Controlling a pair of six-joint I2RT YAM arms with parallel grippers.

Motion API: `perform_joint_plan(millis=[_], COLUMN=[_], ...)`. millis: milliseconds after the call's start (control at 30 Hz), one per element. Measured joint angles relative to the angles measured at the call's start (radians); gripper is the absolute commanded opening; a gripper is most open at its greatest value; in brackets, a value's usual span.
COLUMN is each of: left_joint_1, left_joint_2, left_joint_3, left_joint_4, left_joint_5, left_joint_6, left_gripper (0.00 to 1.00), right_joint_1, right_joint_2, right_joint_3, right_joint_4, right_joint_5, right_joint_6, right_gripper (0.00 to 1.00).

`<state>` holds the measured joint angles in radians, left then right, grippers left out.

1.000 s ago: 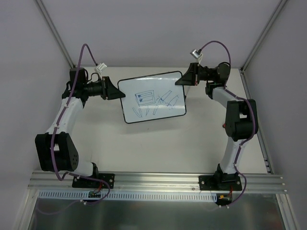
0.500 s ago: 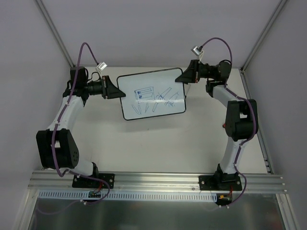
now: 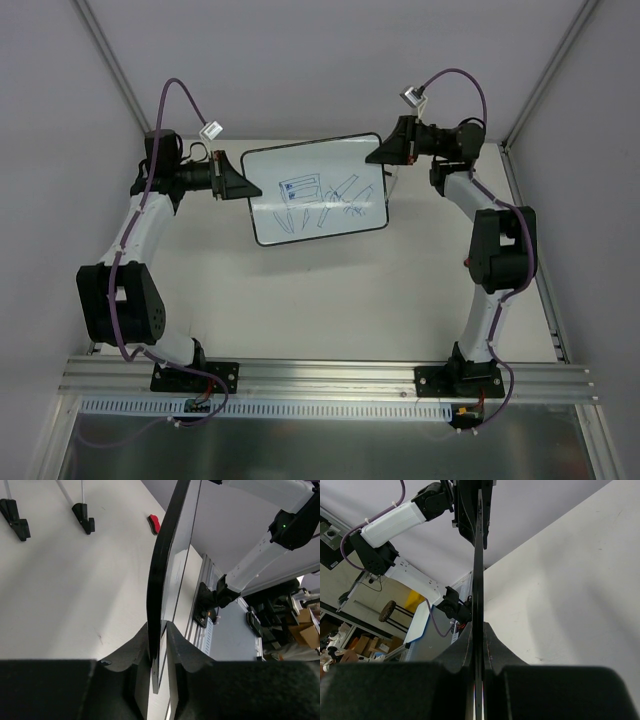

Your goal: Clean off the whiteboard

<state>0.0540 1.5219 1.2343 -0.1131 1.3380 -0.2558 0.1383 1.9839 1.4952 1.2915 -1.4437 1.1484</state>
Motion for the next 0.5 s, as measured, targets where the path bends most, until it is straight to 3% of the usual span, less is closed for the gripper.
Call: perform_joint_plan(millis=[133, 267, 300, 433, 500], left_joint_1=[-0.001, 0.0, 0.0, -0.001, -0.002], left_joint_2=[0.005, 0.01, 0.012, 0.011, 0.01], left_joint_3=[0.015, 0.023, 0.023, 0.024, 0.024], left_joint_4=[0.002, 0.002, 0.002, 0.003, 0.001], left_joint_5=[0.056, 0.077, 0.079, 0.087, 0.081], left_joint_6=[-0.006, -0.009, -0.009, 0.012, 0.024], left_gripper=[0.0, 0.0, 0.0, 0.0, 0.0], right_joint_1=[-0.003, -0.003, -0.003, -0.003, -0.005], right_joint_2=[0.016, 0.031, 0.033, 0.039, 0.041], right_joint_3=[0.008, 0.008, 0.008, 0.008, 0.008], right_joint_4=[0.0, 0.005, 0.006, 0.004, 0.004], right_joint_5=[0.005, 0.014, 0.014, 0.046, 0.064], right_joint_6=[0.005, 0.016, 0.018, 0.036, 0.041], right_gripper=[0.0, 0.06, 0.12, 0.59, 0.67])
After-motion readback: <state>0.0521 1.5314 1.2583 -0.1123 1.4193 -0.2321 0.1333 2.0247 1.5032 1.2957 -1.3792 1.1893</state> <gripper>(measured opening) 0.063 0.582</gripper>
